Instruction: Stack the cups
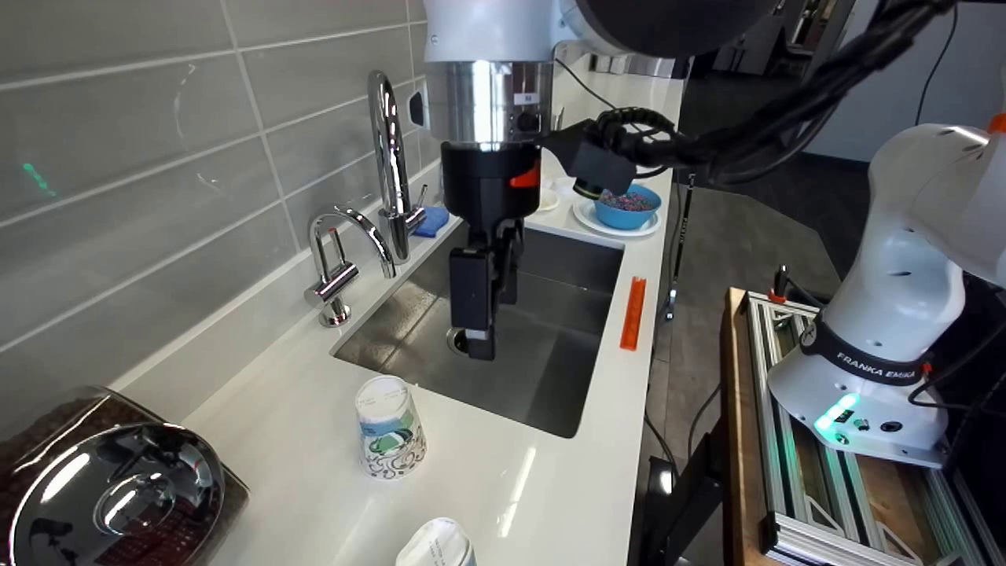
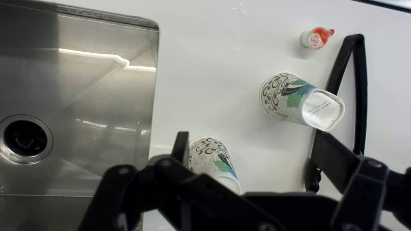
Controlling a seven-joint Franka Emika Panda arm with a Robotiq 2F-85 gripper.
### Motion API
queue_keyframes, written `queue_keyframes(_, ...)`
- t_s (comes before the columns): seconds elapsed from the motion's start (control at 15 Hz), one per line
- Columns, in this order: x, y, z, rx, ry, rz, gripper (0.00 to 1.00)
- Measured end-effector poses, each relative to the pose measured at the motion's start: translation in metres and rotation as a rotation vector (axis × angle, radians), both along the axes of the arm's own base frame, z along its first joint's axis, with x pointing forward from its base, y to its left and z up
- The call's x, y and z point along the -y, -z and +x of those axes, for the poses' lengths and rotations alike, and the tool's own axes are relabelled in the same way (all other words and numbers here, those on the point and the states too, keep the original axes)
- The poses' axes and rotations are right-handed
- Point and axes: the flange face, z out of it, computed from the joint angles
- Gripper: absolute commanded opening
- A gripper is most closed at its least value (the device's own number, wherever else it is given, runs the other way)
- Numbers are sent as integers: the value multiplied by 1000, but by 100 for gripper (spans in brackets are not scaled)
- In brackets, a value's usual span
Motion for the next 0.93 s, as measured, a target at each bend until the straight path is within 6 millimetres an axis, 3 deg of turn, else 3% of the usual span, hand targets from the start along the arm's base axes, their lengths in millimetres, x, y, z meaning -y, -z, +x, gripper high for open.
queue_keyframes(0.4, -4, 10, 19, 142, 23, 42, 100)
queue_keyframes(0.67, -2, 37, 36, 299, 42, 68, 100)
queue_keyframes(0.93, 2, 71, 43, 328, 18, 34, 100)
